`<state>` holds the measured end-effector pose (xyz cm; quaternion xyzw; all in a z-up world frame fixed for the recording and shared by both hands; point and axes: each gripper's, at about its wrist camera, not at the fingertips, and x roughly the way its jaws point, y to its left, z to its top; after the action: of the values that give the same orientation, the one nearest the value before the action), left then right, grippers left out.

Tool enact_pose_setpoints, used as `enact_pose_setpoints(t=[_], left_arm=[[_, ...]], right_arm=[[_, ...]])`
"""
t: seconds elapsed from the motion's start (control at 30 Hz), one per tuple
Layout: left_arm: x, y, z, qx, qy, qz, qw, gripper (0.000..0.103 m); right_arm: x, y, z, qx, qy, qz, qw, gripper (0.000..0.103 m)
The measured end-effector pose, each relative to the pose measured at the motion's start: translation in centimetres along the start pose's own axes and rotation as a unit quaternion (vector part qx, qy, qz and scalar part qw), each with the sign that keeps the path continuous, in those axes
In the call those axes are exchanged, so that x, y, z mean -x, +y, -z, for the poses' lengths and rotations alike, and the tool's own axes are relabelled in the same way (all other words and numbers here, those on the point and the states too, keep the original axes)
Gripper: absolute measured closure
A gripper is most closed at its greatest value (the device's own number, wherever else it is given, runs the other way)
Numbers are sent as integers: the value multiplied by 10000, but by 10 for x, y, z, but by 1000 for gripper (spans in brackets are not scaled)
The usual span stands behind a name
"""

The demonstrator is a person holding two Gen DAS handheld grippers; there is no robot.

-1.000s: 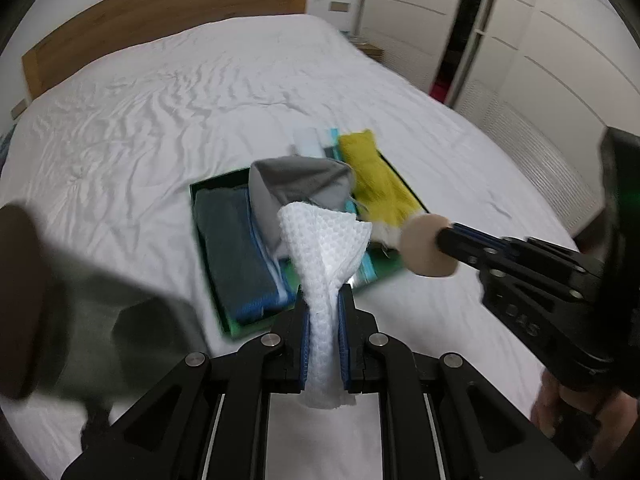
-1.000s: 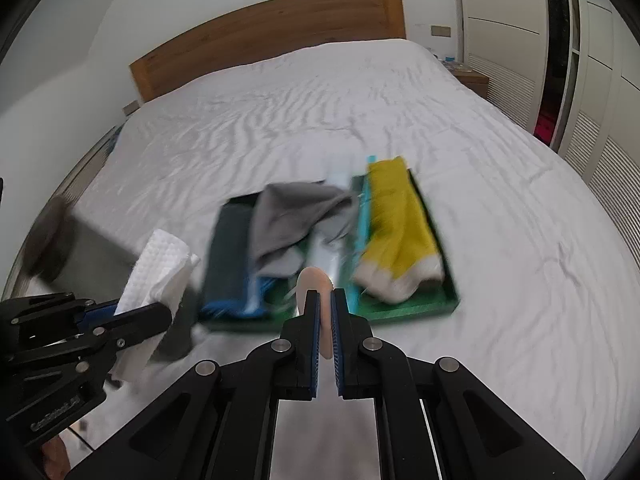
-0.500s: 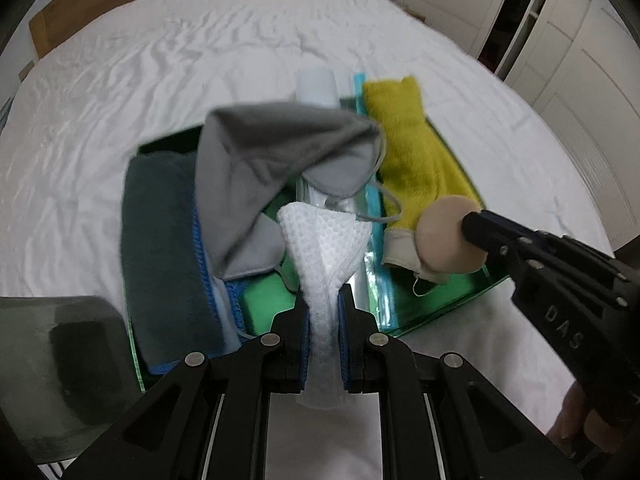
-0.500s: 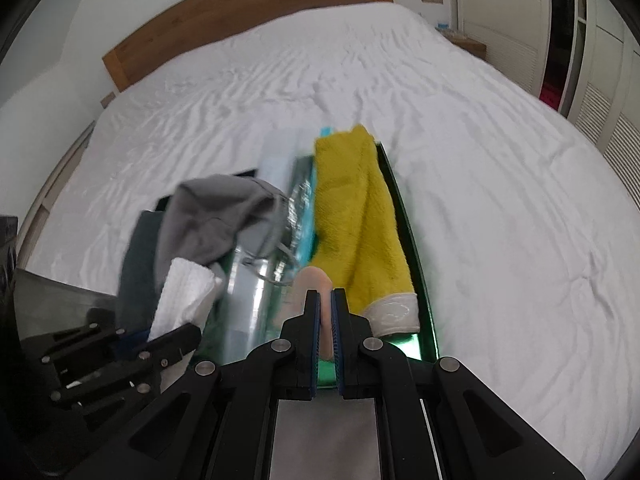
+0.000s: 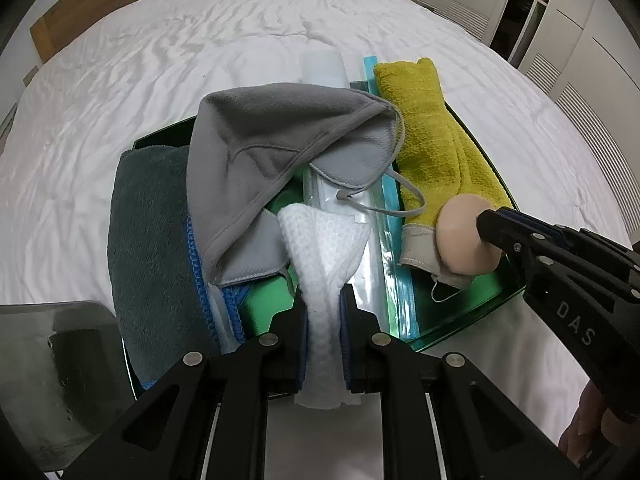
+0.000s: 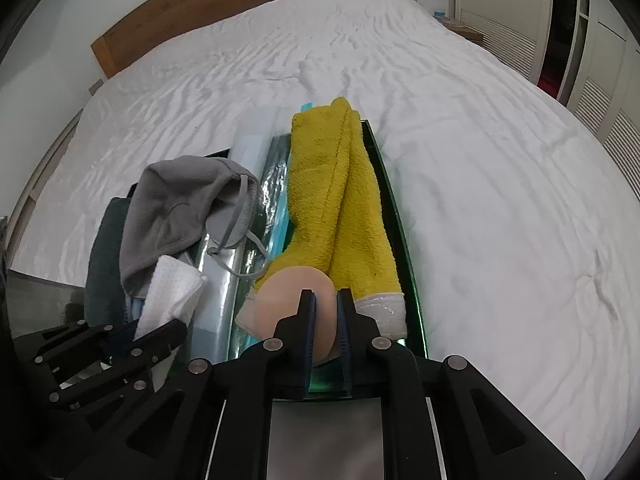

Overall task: Organize soft objects
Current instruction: 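Lower the white towel and sponge into the tray and open both tools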

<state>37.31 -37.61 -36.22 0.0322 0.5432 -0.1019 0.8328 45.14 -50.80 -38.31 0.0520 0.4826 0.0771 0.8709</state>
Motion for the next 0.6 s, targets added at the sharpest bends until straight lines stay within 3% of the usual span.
enact_pose_setpoints(t=[0.6], left_arm=[[18, 3, -4, 66, -145, 18, 9999, 81]], right_arm=[[13, 10, -2, 171, -138, 35, 9998, 78]])
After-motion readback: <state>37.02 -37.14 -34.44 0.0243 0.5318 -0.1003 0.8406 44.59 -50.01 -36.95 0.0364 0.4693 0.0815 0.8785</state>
